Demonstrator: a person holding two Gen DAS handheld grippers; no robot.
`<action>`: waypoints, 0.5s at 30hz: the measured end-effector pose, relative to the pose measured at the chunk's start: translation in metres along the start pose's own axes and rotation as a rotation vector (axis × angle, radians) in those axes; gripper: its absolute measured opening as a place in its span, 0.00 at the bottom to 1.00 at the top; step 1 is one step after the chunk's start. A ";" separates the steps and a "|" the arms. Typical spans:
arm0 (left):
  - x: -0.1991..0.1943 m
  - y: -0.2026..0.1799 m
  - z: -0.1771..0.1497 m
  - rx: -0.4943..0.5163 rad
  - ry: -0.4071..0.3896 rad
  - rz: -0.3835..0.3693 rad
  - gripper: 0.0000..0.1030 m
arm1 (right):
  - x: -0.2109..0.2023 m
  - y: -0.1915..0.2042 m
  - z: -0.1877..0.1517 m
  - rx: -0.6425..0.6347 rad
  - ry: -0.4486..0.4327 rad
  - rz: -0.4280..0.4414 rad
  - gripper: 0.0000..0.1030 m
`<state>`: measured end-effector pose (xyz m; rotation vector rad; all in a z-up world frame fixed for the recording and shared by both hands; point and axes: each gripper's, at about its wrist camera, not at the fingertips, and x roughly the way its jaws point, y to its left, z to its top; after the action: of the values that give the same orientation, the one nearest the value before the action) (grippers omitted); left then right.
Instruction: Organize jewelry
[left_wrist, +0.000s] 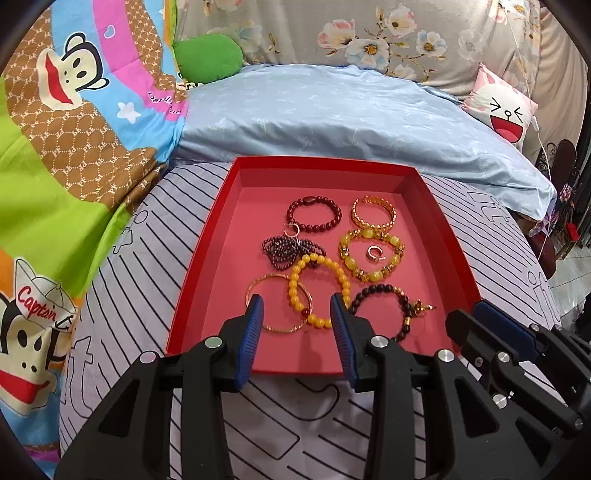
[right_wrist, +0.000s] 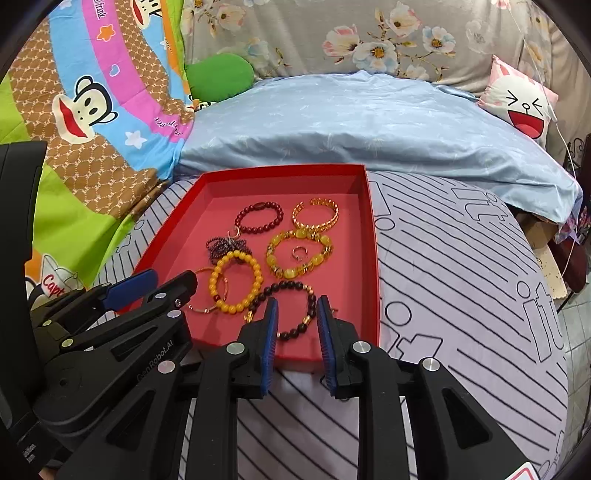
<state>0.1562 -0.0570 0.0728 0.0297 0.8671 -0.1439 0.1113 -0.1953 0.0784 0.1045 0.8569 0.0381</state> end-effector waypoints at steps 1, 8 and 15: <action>-0.001 0.000 -0.001 0.000 -0.001 -0.001 0.40 | -0.001 0.000 -0.002 -0.002 -0.001 -0.002 0.23; -0.007 -0.002 -0.011 0.006 -0.001 0.029 0.53 | -0.004 -0.001 -0.012 -0.015 0.006 -0.028 0.27; -0.013 0.007 -0.017 -0.024 -0.015 0.053 0.75 | -0.010 -0.017 -0.018 0.045 -0.004 -0.038 0.51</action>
<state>0.1360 -0.0470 0.0721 0.0292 0.8521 -0.0839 0.0910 -0.2115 0.0724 0.1303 0.8559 -0.0166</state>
